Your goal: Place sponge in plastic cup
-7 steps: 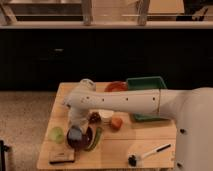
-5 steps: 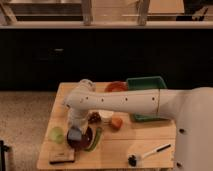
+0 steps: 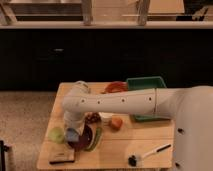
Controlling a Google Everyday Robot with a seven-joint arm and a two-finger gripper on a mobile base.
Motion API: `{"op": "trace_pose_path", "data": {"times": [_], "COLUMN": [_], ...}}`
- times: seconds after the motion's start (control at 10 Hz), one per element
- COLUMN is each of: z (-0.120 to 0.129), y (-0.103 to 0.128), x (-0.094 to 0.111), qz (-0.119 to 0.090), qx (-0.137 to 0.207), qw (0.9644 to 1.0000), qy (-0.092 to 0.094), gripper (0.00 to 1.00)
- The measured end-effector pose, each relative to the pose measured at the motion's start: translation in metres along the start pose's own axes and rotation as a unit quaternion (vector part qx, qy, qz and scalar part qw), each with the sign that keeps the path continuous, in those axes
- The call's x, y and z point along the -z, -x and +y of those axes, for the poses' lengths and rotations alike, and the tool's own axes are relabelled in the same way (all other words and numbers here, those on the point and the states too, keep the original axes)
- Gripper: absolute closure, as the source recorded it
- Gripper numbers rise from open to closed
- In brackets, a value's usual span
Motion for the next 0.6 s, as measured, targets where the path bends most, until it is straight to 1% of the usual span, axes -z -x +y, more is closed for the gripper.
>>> {"op": "trace_pose_path", "data": {"times": [0.3,0.4,0.5,0.6], "z": [-0.028,-0.042,-0.050,-0.057], "y": [0.014,0.018,0.019,0.022], "x": [-0.004,-0.003,-0.002,-0.003], "qz": [0.009,0.017,0.022,0.023], "qx": [0.038,0.053,0.062,0.074], "qw": [0.9992,0.9985,0.9978,0.9969], "qy": [0.005,0.006,0.008,0.012], "gripper": [0.97,0.97,0.97,0.97]}}
